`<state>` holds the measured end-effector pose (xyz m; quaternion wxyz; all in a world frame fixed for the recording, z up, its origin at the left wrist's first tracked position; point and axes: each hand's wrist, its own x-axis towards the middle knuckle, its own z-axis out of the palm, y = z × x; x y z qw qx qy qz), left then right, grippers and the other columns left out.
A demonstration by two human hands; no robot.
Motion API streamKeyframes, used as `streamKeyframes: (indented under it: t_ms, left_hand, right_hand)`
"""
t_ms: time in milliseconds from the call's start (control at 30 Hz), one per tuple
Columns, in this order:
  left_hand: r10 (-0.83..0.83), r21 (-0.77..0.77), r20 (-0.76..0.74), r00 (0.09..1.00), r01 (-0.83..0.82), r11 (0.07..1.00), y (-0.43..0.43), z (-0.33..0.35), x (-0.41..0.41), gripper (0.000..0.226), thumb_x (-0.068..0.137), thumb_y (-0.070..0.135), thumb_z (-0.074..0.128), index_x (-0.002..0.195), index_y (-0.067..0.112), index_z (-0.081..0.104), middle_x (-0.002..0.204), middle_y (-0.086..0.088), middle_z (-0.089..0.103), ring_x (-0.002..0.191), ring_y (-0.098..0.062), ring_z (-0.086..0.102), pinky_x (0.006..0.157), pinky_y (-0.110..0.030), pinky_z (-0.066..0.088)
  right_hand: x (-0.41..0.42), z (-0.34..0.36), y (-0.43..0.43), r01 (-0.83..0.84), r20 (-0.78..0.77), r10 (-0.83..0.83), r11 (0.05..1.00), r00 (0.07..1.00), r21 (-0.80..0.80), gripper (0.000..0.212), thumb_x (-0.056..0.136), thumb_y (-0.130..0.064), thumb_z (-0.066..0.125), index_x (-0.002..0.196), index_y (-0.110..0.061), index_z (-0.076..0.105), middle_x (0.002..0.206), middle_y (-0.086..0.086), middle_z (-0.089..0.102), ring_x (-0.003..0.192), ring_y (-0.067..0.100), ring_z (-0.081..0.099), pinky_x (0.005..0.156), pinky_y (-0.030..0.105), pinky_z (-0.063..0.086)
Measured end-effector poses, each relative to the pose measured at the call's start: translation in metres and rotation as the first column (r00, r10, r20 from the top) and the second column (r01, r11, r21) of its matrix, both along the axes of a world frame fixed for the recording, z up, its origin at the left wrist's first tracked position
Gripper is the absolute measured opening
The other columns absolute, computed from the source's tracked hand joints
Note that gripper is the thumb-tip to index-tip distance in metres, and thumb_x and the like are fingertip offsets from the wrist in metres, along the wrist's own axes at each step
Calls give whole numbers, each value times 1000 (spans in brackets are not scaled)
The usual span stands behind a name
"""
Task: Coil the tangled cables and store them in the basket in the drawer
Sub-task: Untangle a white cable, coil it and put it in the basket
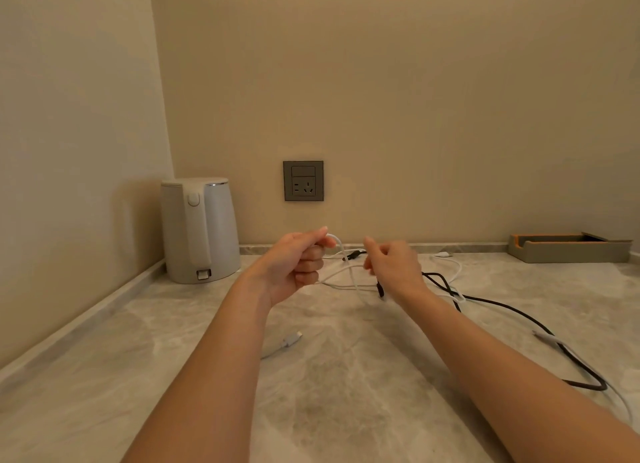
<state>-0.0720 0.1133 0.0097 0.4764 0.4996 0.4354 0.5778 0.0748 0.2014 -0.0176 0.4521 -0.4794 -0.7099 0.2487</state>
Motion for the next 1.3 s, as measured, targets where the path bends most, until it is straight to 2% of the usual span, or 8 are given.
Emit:
streamKeyframes:
  t_ms: [167, 400, 600, 700, 767, 833, 1033, 1300]
  left_hand:
    - [-40, 14, 4, 999, 40, 999, 1, 0, 1, 33, 100, 25, 41, 74, 12, 55, 44, 13, 21, 36, -1, 18, 41, -17, 11]
    - [37, -82, -122, 992, -47, 996, 3, -6, -6, 36, 103, 23, 38, 76, 10, 58, 45, 11, 22, 37, -3, 18, 38, -16, 13]
    - [193, -97, 107, 975, -182, 978, 10, -11, -18, 38, 104, 23, 34, 69, 14, 45, 39, 11, 23, 31, -2, 18, 33, -15, 14]
    - [262, -119, 241, 934, -240, 963, 12, -12, -24, 39, 104, 24, 32, 69, 15, 43, 37, 10, 23, 28, -2, 19, 30, -14, 15]
    - [277, -123, 327, 903, -250, 960, 12, -12, -27, 39, 105, 25, 30, 70, 15, 42, 36, 10, 24, 27, -2, 19, 29, -14, 16]
    - [279, -126, 383, 881, -250, 960, 13, -11, -28, 39, 105, 25, 28, 70, 14, 42, 36, 10, 24, 26, -2, 20, 28, -13, 16]
    - [287, -139, 436, 853, -252, 958, 15, -11, -26, 40, 105, 26, 27, 70, 14, 42, 35, 9, 25, 25, -3, 20, 27, -14, 16]
    - [122, -115, 468, 875, -77, 990, 15, -6, -8, 39, 103, 30, 33, 69, 14, 42, 36, 9, 24, 26, -3, 22, 28, -15, 17]
  right_hand:
    - [-10, 3, -11, -425, -434, 213, 767, 876, -481, 24, 92, -29, 60, 92, -5, 62, 83, 8, 62, 68, 16, 59, 60, 25, 52]
    - [1, 12, 15, -402, -774, 1, 855, 633, -327, 23, 97, -11, 47, 76, -19, 52, 76, -3, 55, 69, 6, 50, 60, 24, 35]
    - [38, 17, 28, -678, -921, 82, 702, 382, -219, 34, 103, -13, 30, 72, -12, 45, 55, -1, 52, 56, 13, 56, 68, 35, 48]
    - [48, 13, 35, -528, -718, 186, 800, 671, -286, 26, 102, -11, 32, 83, -12, 49, 54, -2, 32, 41, 10, 32, 52, 26, 42]
    - [57, 9, 43, -260, -376, 163, 939, 912, -223, 20, 98, -18, 45, 85, -12, 58, 60, -2, 34, 49, 11, 31, 51, 25, 33]
    - [67, 6, 52, -48, -8, 48, 999, 999, -4, 20, 94, -27, 52, 78, -19, 64, 64, -3, 45, 60, 16, 42, 56, 28, 33]
    - [77, 8, 51, 237, 465, -349, 930, 814, 282, 36, 93, -52, 45, 92, -25, 71, 94, 1, 69, 94, 28, 62, 68, 29, 41]
    - [55, -2, 42, 66, 771, -379, 912, 512, 405, 32, 96, -32, 42, 122, -21, 58, 128, 3, 55, 122, 24, 43, 98, 37, 32]
